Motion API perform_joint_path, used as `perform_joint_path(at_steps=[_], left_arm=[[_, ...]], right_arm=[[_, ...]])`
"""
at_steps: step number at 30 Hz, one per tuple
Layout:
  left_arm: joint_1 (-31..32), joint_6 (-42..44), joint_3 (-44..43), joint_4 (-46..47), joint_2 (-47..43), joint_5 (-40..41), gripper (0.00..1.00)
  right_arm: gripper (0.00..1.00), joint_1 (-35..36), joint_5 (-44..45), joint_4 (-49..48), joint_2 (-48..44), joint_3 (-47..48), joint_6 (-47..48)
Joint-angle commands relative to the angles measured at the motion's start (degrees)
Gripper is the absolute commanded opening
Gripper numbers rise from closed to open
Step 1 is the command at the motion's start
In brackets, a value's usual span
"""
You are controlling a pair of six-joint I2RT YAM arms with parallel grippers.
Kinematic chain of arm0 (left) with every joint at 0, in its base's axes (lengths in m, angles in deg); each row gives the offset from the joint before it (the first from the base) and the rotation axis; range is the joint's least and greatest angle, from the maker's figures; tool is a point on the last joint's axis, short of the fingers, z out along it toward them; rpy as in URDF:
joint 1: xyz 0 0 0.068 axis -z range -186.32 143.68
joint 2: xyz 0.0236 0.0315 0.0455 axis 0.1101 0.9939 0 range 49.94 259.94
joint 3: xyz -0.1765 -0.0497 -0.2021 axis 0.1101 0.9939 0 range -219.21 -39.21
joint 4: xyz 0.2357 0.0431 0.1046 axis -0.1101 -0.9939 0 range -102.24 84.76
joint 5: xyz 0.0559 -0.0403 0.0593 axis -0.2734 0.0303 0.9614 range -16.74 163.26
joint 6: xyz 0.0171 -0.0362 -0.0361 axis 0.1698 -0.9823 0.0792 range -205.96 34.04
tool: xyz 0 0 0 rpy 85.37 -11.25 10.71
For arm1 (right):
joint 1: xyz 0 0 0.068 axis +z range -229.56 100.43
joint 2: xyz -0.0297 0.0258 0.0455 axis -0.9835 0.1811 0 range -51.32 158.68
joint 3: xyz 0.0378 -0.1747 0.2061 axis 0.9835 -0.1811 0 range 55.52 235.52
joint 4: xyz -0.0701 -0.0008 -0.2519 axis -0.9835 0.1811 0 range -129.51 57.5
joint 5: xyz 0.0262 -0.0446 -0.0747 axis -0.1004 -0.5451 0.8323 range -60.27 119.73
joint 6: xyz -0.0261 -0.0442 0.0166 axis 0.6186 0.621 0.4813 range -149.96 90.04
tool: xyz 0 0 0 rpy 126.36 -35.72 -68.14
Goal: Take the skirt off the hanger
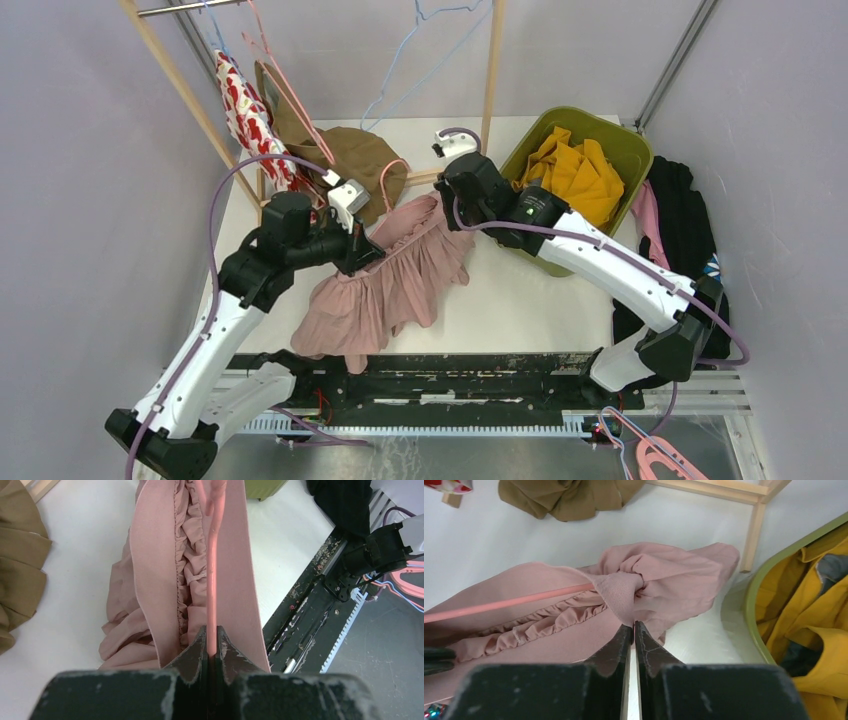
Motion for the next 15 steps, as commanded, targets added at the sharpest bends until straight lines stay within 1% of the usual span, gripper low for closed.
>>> perform_joint_path(at_steps=[1,4,6,7,8,9,10,13,15], left_arm=[[0.34,0.62,-2.93,1.45,-2.55,-0.76,0.03],[0.3,0.55,-2.47,0.15,-3.53,-0.14,0.03],[0.3,0.34,-1.95,-0.16,-4.34,0.26,0.03],[0.35,0.17,-1.83,-0.14,-4.64,0.29,0.03],[0.36,0.02,-1.7,-0.16,-4.82,0.52,0.03],[0.36,-0.07,-1.7,-0.17,-4.85,0.64,0.03],[0.29,-0.03,-1.68,-0.17,-4.82,0.83,0.03],[0.32,0.26,-1.61,-0.08,-4.53,1.28,0.03],[0.29,0.41,-1.67,-0.08,-4.29,1.23,0.03]], right_arm=[[0.08,0.08,7.64,-2.84,-1.68,-0.24,1.08],[0.02,-0.13,9.66,-2.48,-0.87,1.29,1.27],[0.03,-0.35,8.29,-2.18,-0.28,2.76,2.0],[0.08,-0.35,7.18,-1.79,0.1,3.56,2.55],[0.18,-0.35,5.86,-1.16,0.5,4.45,2.98],[0.25,-0.35,4.68,-0.42,0.77,5.31,3.04],[0.28,-0.31,2.89,-0.04,0.97,5.88,3.15],[0.44,-0.1,-1.43,-0.15,0.43,6.14,2.17],[0.47,0.08,-2.26,-0.43,0.04,5.86,1.47]])
